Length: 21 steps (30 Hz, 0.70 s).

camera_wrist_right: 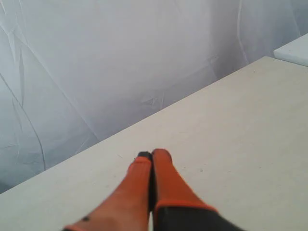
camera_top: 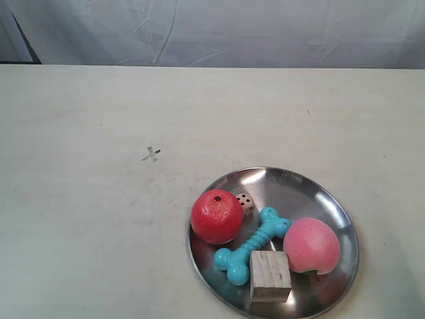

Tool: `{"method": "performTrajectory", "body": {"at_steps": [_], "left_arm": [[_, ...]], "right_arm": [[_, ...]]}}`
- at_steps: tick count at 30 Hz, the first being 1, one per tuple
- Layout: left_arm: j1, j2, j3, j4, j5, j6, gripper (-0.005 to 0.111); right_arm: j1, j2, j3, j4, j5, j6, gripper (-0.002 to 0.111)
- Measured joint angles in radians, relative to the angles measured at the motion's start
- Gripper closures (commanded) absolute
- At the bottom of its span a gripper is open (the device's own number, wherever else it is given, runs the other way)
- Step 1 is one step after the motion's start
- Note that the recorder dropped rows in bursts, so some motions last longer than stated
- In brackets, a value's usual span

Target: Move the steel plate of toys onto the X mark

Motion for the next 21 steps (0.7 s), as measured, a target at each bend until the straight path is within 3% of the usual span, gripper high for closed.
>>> {"method": "performTrajectory", "body": {"at_steps": [5, 11, 15, 21], "left_arm": [[0.0, 0.0, 0.0, -0.027, -0.026, 0.0, 0.107], [0.0, 0.0, 0.0, -0.265, -0.055, -0.021, 0.107], [0.0, 0.0, 0.0, -0.311, -0.046, -0.042, 0.107], [-0.007, -0.002, -0.021, -0.285, -0.065, -0.123, 0.107]], "right_arm": [[0.0, 0.0, 0.0, 0.0, 0.0, 0.0, 0.109], [0.0, 0.0, 0.0, 0.0, 0.0, 0.0, 0.109], [0.0, 0.0, 0.0, 0.002, -0.016, 0.0, 0.109], [0.0, 0.0, 0.0, 0.178, -0.286, 0.107, 0.109]]}}
